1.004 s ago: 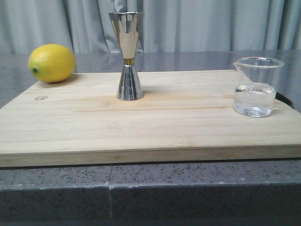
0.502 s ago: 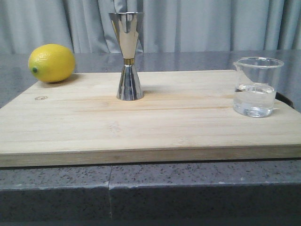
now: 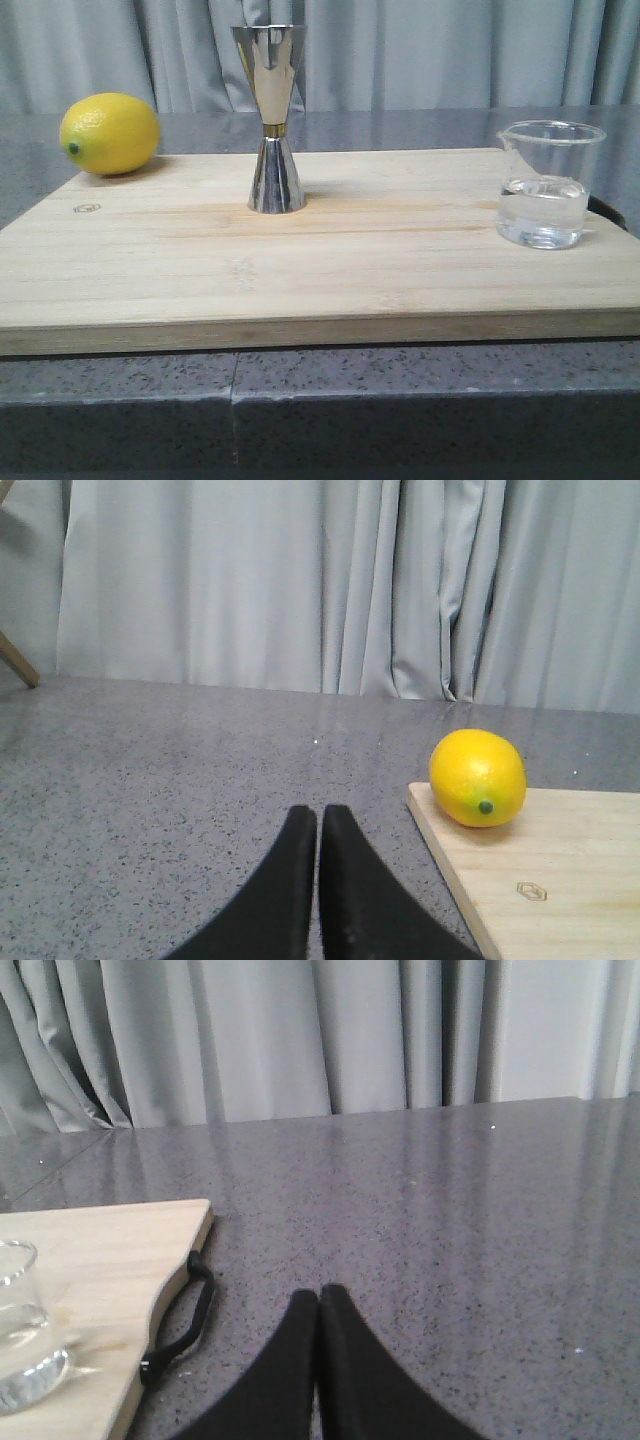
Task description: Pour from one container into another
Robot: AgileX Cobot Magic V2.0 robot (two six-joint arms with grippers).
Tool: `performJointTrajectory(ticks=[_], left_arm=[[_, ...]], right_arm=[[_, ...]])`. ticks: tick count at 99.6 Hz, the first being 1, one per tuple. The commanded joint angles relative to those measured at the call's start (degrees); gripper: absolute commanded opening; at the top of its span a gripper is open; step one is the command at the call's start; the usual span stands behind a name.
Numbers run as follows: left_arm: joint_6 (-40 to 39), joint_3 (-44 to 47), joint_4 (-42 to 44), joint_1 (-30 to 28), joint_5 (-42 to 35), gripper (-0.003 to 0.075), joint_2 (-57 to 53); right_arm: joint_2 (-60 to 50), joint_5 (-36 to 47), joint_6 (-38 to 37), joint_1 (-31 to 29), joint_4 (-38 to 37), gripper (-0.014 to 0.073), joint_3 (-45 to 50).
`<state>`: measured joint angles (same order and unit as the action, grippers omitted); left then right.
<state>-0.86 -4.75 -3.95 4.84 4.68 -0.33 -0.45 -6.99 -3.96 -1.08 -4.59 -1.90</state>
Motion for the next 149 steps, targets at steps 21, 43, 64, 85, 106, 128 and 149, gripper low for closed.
performJointTrajectory(ticks=[21, 43, 64, 85, 106, 128, 149], left_arm=[[0.0, -13.8, 3.0, -0.1, 4.5, -0.0019, 8.1], [0.0, -20.0, 3.1, -0.1, 4.5, -0.0019, 15.8], [0.0, -20.3, 3.1, -0.1, 3.6, -0.0019, 17.3], [0.0, -20.3, 3.1, -0.1, 3.6, -0.0019, 17.3], [0.0, -20.3, 3.1, -0.1, 3.5, -0.0019, 17.3], [0.0, -20.3, 3.1, -0.1, 3.2, -0.0019, 17.3], [0.0, -20.1, 3.1, -0.1, 3.1, 0.0111, 17.4]], right_arm=[[6.9, -8.4, 0.5, -0.3, -0.5, -0.0065, -16.6], [15.5, -11.6, 3.0, -0.3, -0.5, -0.0065, -24.1], [17.1, -9.1, 3.0, -0.3, -0.5, -0.0065, -24.5], [17.1, -9.1, 3.0, -0.3, -0.5, -0.0065, -24.5], [17.1, -9.1, 3.0, -0.3, -0.5, -0.0065, -24.5], [17.1, -9.1, 3.0, -0.3, -0.5, -0.0065, -24.5], [17.1, -8.9, 2.7, -0.3, -0.5, 0.0148, -24.5]])
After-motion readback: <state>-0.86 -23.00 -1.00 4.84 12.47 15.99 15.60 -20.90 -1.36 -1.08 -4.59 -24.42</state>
